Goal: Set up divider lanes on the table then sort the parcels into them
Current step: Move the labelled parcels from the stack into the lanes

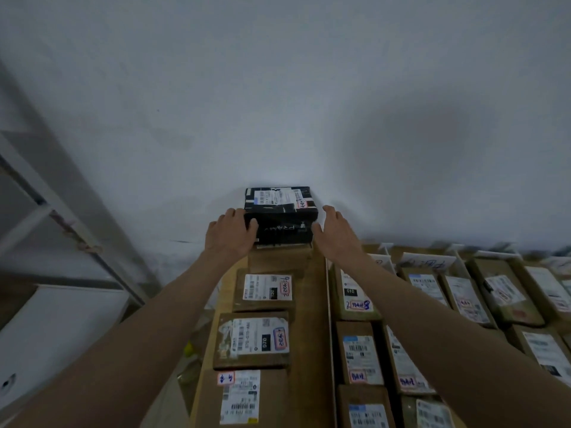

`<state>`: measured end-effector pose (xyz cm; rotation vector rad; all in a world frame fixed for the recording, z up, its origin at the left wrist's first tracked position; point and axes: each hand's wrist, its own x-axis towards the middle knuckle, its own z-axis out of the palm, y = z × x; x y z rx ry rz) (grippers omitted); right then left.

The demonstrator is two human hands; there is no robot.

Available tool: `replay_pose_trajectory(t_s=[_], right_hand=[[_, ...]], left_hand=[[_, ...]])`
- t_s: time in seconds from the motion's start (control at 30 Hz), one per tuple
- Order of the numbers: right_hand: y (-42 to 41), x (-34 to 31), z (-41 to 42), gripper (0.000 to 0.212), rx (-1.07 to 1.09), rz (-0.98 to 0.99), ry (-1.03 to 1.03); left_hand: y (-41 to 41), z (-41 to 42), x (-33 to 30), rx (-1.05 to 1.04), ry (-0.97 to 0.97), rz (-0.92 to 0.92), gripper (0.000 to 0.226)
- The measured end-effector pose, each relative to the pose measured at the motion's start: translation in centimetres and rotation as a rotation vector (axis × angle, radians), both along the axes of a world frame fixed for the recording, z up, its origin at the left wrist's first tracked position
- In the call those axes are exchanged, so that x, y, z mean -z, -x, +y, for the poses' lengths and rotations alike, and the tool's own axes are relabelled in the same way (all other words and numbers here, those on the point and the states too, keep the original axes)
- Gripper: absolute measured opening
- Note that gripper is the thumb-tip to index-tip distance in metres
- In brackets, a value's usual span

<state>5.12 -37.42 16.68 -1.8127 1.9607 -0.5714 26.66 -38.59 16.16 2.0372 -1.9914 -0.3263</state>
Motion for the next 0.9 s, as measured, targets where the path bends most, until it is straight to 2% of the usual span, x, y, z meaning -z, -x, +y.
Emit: replay_pose_trajectory(t_s=[0.23,0.33,0.43,0.53,0.6,0.73,0.9], right_hand=[[-1.0,3.3,-3.4,0.043,0.037,-0.285,-0.132],[-1.2,3.2,-3.3,0.039,0.083,-0.437,-0.150],[-0.9,1.9,-1.9,0.028,0.155,-0.596,-0.092],[-0.4,0.5,0.1,0.028,0.226,-0.851,-0.052],[0.0,-0.4,1.7,0.031,0.260,-0.934,-0.061],[1.3,-2.1,4.8,0.039,0.245,-0.941,-0.152],[2.8,-3.0,8.9,0.059,0.247,-0.837,-0.219]], left_hand=[[0.2,-3.3,3.1,-0.105,-0.164,0.479,0.049],[1.2,-3.2,2.7,-0.164,-0.151,0.703,0.040],[1.7,-2.3,2.0,-0.248,-0.094,0.837,0.040],[1.6,-1.0,1.2,-0.270,-0.011,0.937,0.039],[1.6,0.3,0.7,-0.271,0.043,0.985,0.037],[1.4,2.9,-0.5,-0.260,0.077,0.995,0.032],[0.8,6.0,-2.4,-0.119,0.046,0.960,0.032]])
